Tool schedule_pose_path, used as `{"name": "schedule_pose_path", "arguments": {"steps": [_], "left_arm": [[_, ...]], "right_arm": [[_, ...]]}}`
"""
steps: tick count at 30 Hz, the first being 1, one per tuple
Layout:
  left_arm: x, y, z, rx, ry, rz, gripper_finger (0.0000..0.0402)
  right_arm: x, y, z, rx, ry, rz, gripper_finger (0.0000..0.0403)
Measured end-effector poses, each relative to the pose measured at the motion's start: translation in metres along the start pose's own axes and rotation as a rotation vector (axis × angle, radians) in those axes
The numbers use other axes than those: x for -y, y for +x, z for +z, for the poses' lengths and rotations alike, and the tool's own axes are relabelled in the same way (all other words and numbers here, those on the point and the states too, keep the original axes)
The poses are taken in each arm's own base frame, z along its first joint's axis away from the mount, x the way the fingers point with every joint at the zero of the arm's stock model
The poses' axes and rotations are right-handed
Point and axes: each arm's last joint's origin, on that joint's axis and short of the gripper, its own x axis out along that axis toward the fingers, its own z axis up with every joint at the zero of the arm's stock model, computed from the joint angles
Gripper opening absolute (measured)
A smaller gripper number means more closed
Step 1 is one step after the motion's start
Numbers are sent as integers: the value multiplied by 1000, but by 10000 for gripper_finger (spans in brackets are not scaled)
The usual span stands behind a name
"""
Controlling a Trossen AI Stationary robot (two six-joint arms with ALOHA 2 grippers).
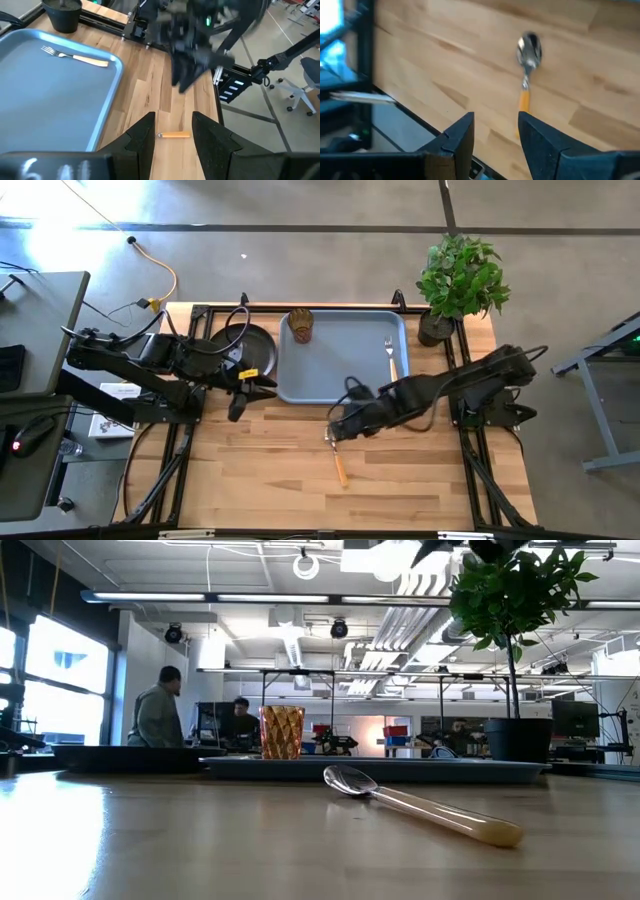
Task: Pick and place plate/cup/fork/spoon on tray
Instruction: Put the orange spoon on the gray serving tray
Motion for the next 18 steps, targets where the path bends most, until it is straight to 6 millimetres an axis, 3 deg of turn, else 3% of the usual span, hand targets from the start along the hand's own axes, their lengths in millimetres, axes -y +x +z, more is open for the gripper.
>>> {"name": "schedule_pose_path", "arguments": {"steps": [8, 18], "left_arm": [[0, 0, 0, 4, 2, 13, 120], [-1, 0, 0, 3, 19, 14, 120]], "right_arm": [[0, 55, -12, -113, 54, -120, 142], [8, 92, -28, -92, 69, -229, 142]]}}
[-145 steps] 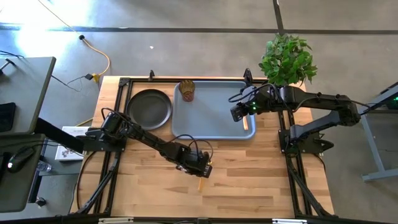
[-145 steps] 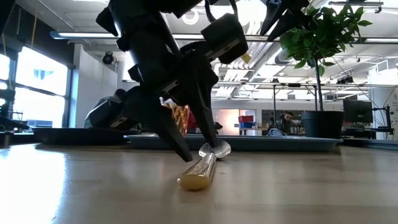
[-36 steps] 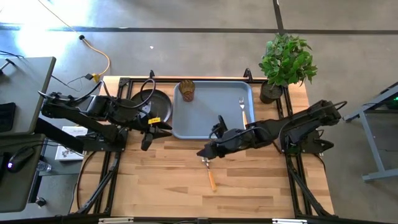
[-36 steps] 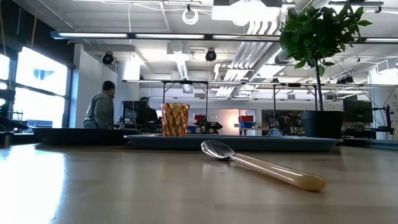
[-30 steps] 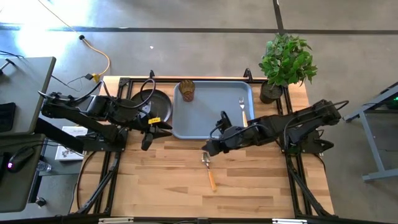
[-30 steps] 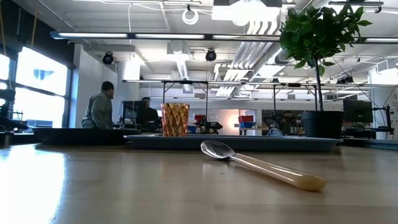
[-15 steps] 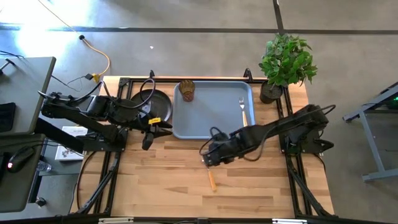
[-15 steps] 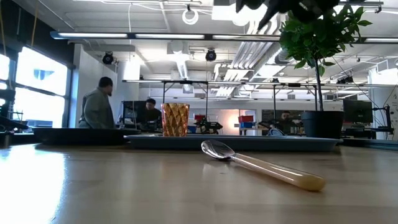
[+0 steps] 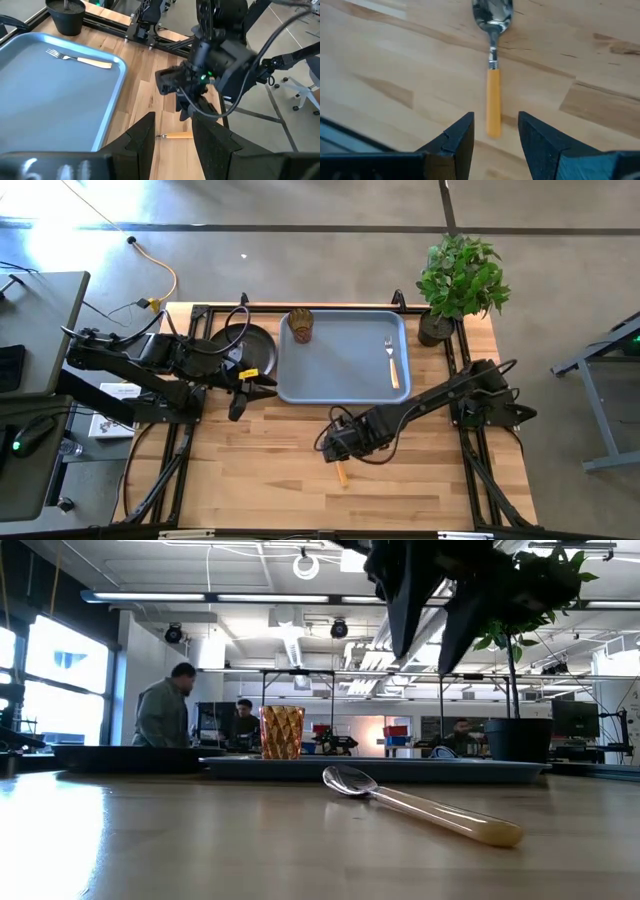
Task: Pick and place plate/cup/fork/spoon on tray
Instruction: Put the orange spoon on the gray serving tray
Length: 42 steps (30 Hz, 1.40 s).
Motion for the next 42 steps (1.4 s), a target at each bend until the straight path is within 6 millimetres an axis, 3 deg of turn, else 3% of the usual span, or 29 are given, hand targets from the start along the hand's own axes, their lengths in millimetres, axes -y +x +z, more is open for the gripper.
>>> {"name": "schedule_pose_path", "arguments": {"steps": [27, 42], "left_arm": [[0, 0, 0, 3, -3, 6, 120], [-1, 0, 0, 11, -2, 23, 120]], "right_arm": [[-6, 67, -7, 40, -21, -34, 142], [-4, 91, -6, 43, -38, -76, 142]]}}
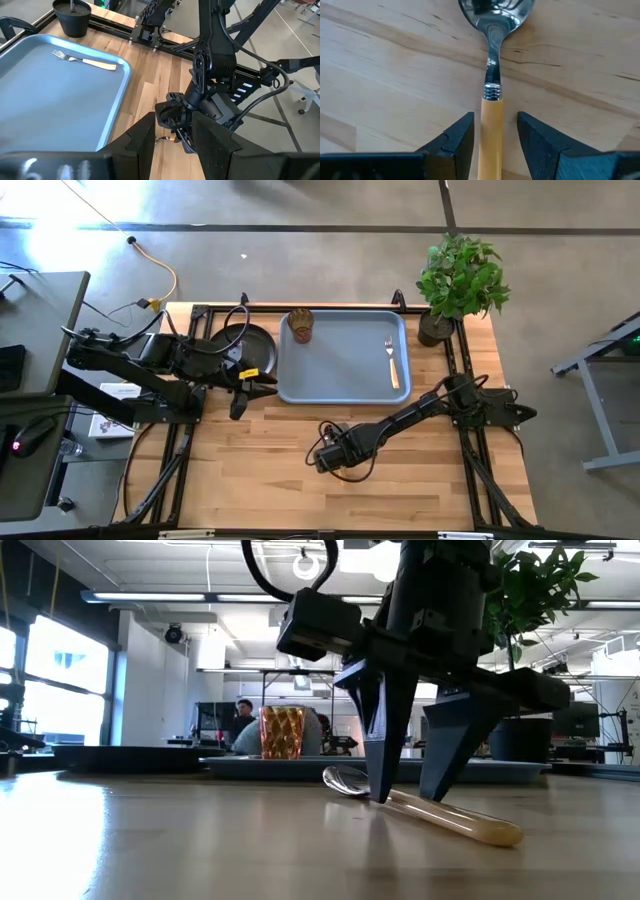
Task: Pick and place plate/cup/fork/spoon on tray
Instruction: Put the orange spoon on the gray serving tray
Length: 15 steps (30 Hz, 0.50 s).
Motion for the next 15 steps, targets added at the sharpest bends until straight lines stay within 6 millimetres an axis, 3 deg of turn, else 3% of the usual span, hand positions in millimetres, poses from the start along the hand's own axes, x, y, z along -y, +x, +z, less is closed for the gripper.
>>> {"name": "schedule_pose_path", "arguments": {"steps": [6, 15], "left_arm": [[0, 0, 0, 0, 2, 0, 120], [0, 0, 0, 0, 28, 0, 120]], "right_arm": [[1, 2, 0, 2, 18, -11, 134], [3, 3, 2, 9, 31, -43, 84]]}}
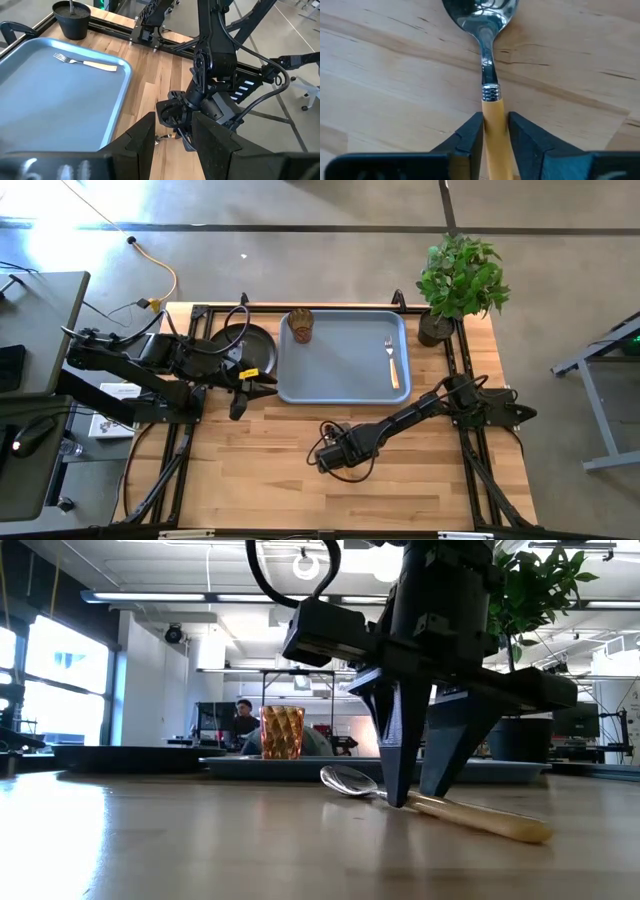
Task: Pick and place plate/cup/fork/spoon on tray
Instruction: Put the orange spoon on the gray serving tray
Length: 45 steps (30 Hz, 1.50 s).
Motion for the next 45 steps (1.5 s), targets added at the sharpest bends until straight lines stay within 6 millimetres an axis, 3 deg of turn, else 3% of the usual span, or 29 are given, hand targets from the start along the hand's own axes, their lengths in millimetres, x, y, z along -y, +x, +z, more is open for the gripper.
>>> {"name": "schedule_pose_path", "arguments": {"steps": [26, 45], "left_arm": [[0, 0, 0, 0, 27, 0, 120], [0, 0, 0, 0, 27, 0, 120]], "right_arm": [[-1, -3, 0, -17, -31, -18, 27], [-6, -8, 2, -1, -29, -20, 29]]}}
